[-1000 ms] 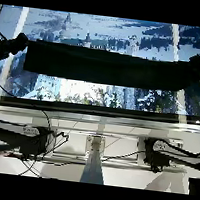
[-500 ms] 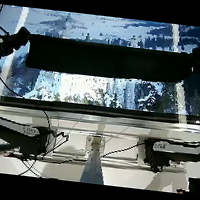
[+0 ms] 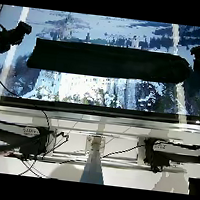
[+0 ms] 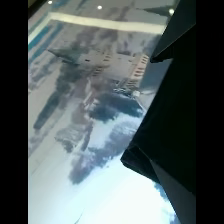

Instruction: Fold the clothes and pants, and hang the long-sleeved shirts on hangers.

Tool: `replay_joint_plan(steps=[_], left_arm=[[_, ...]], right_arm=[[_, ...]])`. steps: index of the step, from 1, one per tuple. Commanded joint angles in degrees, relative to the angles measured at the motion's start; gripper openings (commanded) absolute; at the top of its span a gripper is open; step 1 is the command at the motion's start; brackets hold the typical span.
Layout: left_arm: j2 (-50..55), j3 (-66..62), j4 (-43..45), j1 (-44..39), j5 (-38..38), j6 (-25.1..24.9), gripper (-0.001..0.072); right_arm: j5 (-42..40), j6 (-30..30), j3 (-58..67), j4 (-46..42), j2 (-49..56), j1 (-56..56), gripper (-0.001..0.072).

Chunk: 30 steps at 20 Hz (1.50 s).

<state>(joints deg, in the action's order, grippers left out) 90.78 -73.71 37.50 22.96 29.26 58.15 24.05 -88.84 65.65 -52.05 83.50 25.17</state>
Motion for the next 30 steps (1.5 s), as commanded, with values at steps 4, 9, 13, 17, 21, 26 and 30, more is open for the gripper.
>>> replay_joint_plan(steps=[4, 9, 13, 17, 21, 26, 30], left_arm=[[-8.8, 0.0, 47.0, 2.1, 21.1, 14.8, 0.0508], [-6.2, 0.6, 41.1, 4.4, 34.4, 16.8, 0.0509], [-5.7, 5.1, 15.7, 9.3, 28.9, 14.1, 0.0512], [-5.7, 13.1, 14.2, 10.7, 24.0, 13.5, 0.0619], [-3.7, 16.5, 9.9, 8.8, 15.3, 13.8, 0.0619], [2.6, 16.4, 5.2, 3.6, 3.0, 13.7, 0.0618], [4.2, 16.3, 5.3, 0.6, -7.1, 12.8, 0.0490]], right_arm=[[13.3, 4.2, 0.1, -5.4, -3.1, -0.1, 0.0688], [22.8, 6.1, 0.0, -5.3, -2.9, -0.3, 0.0688], [23.1, 9.6, 0.0, -5.4, -2.8, -1.1, 0.0688], [21.4, 13.6, 0.0, -5.6, -2.8, -3.5, 0.0688], [11.8, 14.5, 0.1, -5.6, -2.8, -9.5, 0.0687], [-2.9, 15.2, 0.1, -6.1, -2.8, -19.1, 0.0341], [-8.2, 17.9, 0.1, -7.0, -2.5, -25.1, 0.0308]])
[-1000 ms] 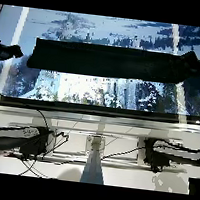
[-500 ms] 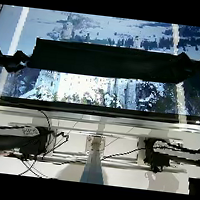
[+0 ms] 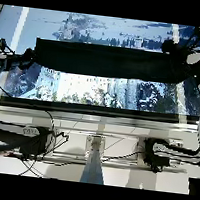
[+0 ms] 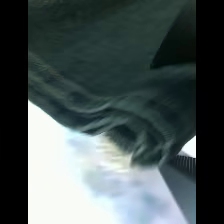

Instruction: Fold the clothes and pants, and hang the long-sleeved shirts on hangers.

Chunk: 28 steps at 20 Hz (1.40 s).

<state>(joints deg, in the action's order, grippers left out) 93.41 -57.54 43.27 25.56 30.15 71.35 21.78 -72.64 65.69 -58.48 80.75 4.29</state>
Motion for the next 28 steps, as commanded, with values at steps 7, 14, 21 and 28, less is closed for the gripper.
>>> replay_joint_plan(steps=[7, 14, 21, 28], left_arm=[[-2.8, -11.7, 12.3, -3.2, 7.2, -9.3, 0.0027], [-26.0, -14.4, 17.6, -5.8, 14.2, -9.2, 0.0027], [-41.3, -14.4, 8.2, -6.7, 19.7, -9.2, 0.0028], [-41.4, -14.3, 0.0, -6.7, 20.5, -9.2, 0.0028]], right_arm=[[7.3, 1.7, 11.3, -3.2, 6.4, -12.7, 0.0022], [13.2, -8.0, 28.6, -3.0, 17.1, -28.1, 0.0021], [11.2, -18.3, 42.7, 3.0, 30.9, -47.5, 0.0021], [8.5, -24.7, 51.6, 6.2, 38.5, -58.3, 0.0021]])
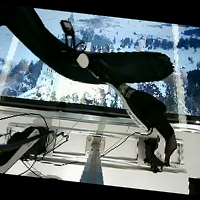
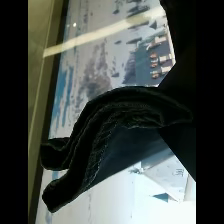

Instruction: Fold the clothes and pants, and hang the long-sleeved shirts on hangers.

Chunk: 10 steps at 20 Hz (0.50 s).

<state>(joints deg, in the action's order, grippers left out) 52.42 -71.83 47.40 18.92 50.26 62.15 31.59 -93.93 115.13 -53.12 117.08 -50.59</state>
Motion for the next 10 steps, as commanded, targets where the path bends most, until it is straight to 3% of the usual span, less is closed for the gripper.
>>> replay_joint_plan(steps=[1, 6, 10], left_arm=[[-0.2, 0.0, -4.2, 0.0, 0.6, 0.0, 0.0028], [4.0, 0.0, -4.2, -3.4, 6.3, 0.6, 0.0028], [9.5, 0.3, -4.3, -13.9, 6.5, 0.7, 0.0028]], right_arm=[[-0.3, -3.4, 2.2, -0.9, 2.0, -2.9, 0.0021], [6.4, -3.3, 2.2, -5.7, -1.5, 5.9, 0.0021], [12.0, -2.9, 2.2, -5.7, -7.0, 17.3, 0.0022]])
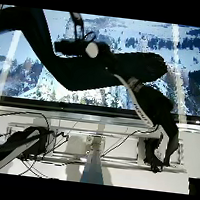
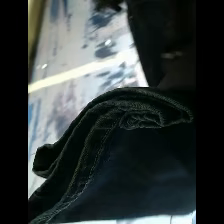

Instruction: Fold the clothes and pants, and hang the long-sleeved shirts on hangers.

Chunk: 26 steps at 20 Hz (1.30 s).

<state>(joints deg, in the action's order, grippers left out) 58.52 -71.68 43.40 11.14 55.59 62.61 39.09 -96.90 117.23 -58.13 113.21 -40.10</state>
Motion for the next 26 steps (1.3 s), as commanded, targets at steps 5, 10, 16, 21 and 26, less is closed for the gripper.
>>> replay_joint_plan(steps=[5, 10, 16, 21, 26], left_arm=[[11.9, 0.1, -5.1, -22.1, -3.5, 0.1, 0.0454], [13.1, 0.1, -4.0, -23.3, -3.9, -1.5, 0.0708], [9.6, 0.1, 12.4, -9.3, 1.7, 7.1, 0.0689], [9.9, 6.9, 20.2, 6.6, 10.4, 7.0, 0.0687], [9.9, 25.7, 7.0, 13.7, 3.4, 2.3, 0.0681]], right_arm=[[11.4, 0.0, 0.1, -0.5, -8.9, 18.3, 0.0021], [19.6, 0.4, 0.1, -0.7, -11.6, 23.6, 0.0022], [23.3, 0.5, -0.1, -4.6, -11.5, 24.3, 0.0022], [23.4, 0.5, -0.2, -5.0, -11.4, 24.3, 0.0021], [22.0, 0.5, -3.7, -5.1, -11.3, 24.3, 0.0022]])
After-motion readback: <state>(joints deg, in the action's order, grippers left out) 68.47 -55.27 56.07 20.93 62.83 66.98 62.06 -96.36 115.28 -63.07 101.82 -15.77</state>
